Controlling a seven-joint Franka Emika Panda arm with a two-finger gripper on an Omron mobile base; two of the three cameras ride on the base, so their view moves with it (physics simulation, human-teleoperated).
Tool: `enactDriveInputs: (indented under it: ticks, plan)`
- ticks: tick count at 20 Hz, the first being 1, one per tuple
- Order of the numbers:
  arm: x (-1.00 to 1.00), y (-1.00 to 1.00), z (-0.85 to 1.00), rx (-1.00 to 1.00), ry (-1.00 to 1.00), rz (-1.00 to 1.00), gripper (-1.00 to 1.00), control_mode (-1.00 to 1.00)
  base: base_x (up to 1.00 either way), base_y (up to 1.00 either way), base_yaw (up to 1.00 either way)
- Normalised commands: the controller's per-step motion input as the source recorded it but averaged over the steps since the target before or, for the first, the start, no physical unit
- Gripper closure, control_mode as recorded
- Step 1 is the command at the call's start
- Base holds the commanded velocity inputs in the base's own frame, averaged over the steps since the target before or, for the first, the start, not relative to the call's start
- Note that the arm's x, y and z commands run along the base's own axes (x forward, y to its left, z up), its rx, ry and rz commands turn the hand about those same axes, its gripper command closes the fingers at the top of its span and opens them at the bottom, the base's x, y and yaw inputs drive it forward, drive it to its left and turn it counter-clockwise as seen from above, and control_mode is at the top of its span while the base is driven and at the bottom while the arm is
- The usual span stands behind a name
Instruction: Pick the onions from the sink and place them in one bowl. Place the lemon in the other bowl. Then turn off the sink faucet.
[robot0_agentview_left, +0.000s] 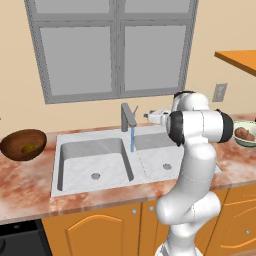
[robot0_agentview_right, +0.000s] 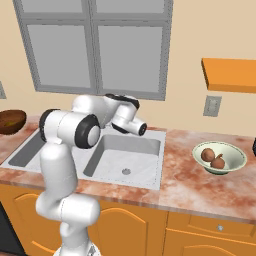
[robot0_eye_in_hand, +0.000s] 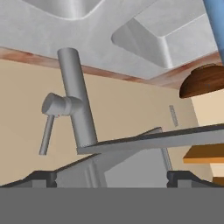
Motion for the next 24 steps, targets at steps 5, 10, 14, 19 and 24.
enactDriveInputs:
  ticks: [5,10,14,19,24]
  plan:
    - [0.40,0.00,-0.15,0.04,-0.01,0.04,-1.00,-1.00,0.00,0.00,0.00]
    - [0.36,0.00,-0.17,0.05,-0.01,0.04,-1.00,-1.00,0.00,0.00,0.00]
    - [0.37,0.00,-0.16,0.06,0.00,0.05,-1.00,-1.00,0.00,0.00,0.00]
    - [0.40,0.01,-0.10,0.06,0.00,0.03,-1.00,-1.00,0.00,0.00,0.00]
    - [0.35,0.11,-0.03,0.05,0.00,0.00,-1.00,-1.00,0.00,0.00,0.00]
